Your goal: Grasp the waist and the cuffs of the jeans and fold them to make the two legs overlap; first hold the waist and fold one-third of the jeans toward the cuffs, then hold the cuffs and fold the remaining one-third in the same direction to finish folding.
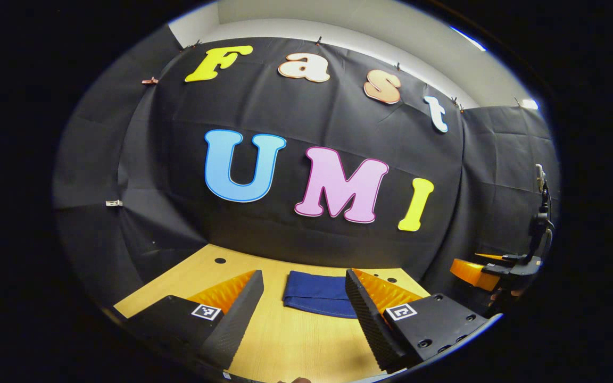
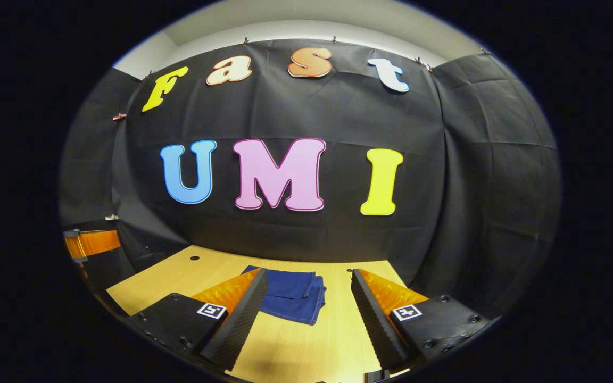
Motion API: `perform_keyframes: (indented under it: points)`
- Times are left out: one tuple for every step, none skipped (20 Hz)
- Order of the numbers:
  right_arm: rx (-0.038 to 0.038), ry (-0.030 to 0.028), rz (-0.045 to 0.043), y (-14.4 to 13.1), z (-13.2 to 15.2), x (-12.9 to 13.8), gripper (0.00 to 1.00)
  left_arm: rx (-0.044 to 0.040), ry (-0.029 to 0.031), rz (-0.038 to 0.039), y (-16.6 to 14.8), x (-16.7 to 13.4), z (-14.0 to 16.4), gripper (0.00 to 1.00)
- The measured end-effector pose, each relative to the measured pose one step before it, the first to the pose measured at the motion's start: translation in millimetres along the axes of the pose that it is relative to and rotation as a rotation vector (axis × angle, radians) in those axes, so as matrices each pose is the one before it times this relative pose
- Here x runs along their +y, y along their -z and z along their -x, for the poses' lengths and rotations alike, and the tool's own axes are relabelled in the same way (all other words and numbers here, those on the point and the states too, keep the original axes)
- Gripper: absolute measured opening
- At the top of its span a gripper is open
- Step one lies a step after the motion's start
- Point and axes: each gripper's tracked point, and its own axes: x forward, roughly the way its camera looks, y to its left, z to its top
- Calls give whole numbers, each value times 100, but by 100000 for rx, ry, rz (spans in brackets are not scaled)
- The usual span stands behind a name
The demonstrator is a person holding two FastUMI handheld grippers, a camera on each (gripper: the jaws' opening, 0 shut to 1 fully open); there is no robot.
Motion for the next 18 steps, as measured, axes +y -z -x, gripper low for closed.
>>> perform_keyframes:
  points:
    - [-1175, -863, 342, -360, -207, 123, 96, -809, 162, 149, -297, -201, -184, 96]
    - [-1587, -412, 1159, -500, -277, -126, 97, -598, -284, -207, -305, 39, -121, 96]
    - [-356, -485, 568, -248, -88, -13, 96, 80, -1454, -424, 240, 321, -311, 96]
    - [164, -1172, -70, 348, -336, 259, 96, -149, -1223, 23, -23, 204, -83, 96]
    - [-131, -870, -431, -5, -301, 120, 96, -641, -136, 532, -207, -253, -67, 96]
    - [13, -634, -408, -130, -265, -28, 96, -356, -104, 306, -251, -105, 38, 96]
    - [220, -535, -486, -12, -114, -3, 96, 181, -640, -234, -54, 385, -47, 96]
    - [343, -341, -485, 0, -248, 28, 96, 94, -858, -479, 45, 124, -164, 96]
    - [-77, -343, -274, -107, -101, -66, 96, -88, -461, -158, -45, 43, -154, 96]
    - [-265, -263, -181, -115, -167, 5, 96, -108, -24, 109, -89, -163, -59, 96]
    - [-136, -197, 120, -68, -3, -75, 96, -105, -256, 164, -42, -22, -80, 96]
    - [142, -91, 18, 192, -50, -128, 96, -165, -54, 65, -166, -57, 25, 96]
    - [-188, 28, -55, -74, -49, -122, 96, -112, -12, -144, 99, -83, 1, 96]
    - [-48, 67, -154, 58, -23, -94, 96, 45, -207, -406, 3, -32, 72, 96]
    - [-74, 115, -367, -17, 77, -57, 96, 282, -193, -416, 222, -33, -120, 96]
    - [290, -173, -520, 183, -43, -42, 96, 387, -121, -239, 101, -31, 192, 96]
    - [549, -133, -485, 176, 4, -25, 96, 356, 5, -55, 164, -120, -133, 96]
    - [394, 26, -145, 67, 44, -24, 96, 181, 50, 97, 15, -59, 51, 96]
